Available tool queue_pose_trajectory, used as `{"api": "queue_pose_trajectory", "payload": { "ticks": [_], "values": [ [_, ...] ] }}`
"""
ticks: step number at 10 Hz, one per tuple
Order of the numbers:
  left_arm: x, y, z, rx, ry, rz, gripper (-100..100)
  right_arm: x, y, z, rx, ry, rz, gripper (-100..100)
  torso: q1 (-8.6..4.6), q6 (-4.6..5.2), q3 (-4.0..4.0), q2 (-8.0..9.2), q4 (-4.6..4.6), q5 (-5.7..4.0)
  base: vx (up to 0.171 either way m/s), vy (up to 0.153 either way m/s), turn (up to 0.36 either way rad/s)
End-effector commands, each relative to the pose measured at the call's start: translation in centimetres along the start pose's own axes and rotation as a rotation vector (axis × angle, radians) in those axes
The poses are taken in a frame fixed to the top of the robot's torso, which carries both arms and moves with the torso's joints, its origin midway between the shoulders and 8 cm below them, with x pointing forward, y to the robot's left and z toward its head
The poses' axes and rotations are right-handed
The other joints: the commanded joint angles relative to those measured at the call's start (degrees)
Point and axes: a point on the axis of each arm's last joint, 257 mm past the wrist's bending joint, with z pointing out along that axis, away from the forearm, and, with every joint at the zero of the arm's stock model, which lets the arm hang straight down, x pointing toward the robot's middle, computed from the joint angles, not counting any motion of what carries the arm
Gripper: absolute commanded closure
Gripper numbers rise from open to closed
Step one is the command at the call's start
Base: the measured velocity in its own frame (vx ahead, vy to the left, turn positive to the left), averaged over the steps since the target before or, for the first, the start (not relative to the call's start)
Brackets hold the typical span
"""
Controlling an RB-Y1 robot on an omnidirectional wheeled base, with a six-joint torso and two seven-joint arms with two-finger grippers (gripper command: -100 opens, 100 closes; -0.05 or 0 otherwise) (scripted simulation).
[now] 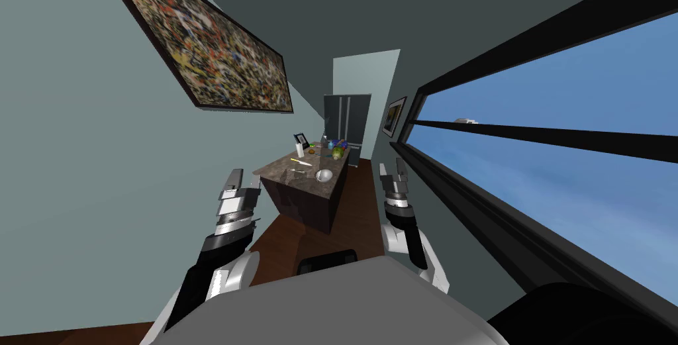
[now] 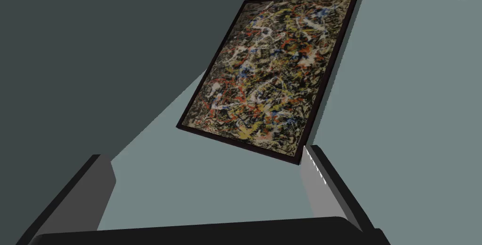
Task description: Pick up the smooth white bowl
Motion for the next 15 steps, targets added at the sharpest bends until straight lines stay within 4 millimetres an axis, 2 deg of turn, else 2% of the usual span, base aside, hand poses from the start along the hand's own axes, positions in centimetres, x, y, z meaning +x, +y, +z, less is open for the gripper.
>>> {"api": "queue_pose_trajectory", "payload": {
  "ticks": [1, 6, 15],
  "values": [
    [0.5, 0.8, 0.3, -0.025, 0.042, 0.018, -100, 0.0, 0.0, 0.0, 0.0, 0.0, 0.0, 0, 0.0, 0.0, 0.0, 0.0, 0.0, 0.0, 0.002, 0.006, -0.041],
    [1.2, 2.8, 1.3, -0.098, 0.101, 0.053, -100, 0.0, 0.0, 0.0, 0.0, 0.0, 0.0, 0, 0.06, 0.0, -0.01, -0.01, 0.0, 0.01, 0.003, 0.016, -0.037],
    [1.2, 6.9, 2.4, -0.26, 0.134, 0.097, -100, 0.0, 0.0, 0.0, 0.0, 0.0, 0.0, 0, 0.07, 0.01, -0.01, -0.02, 0.0, 0.02, 0.001, 0.017, -0.035]
  ]
}}
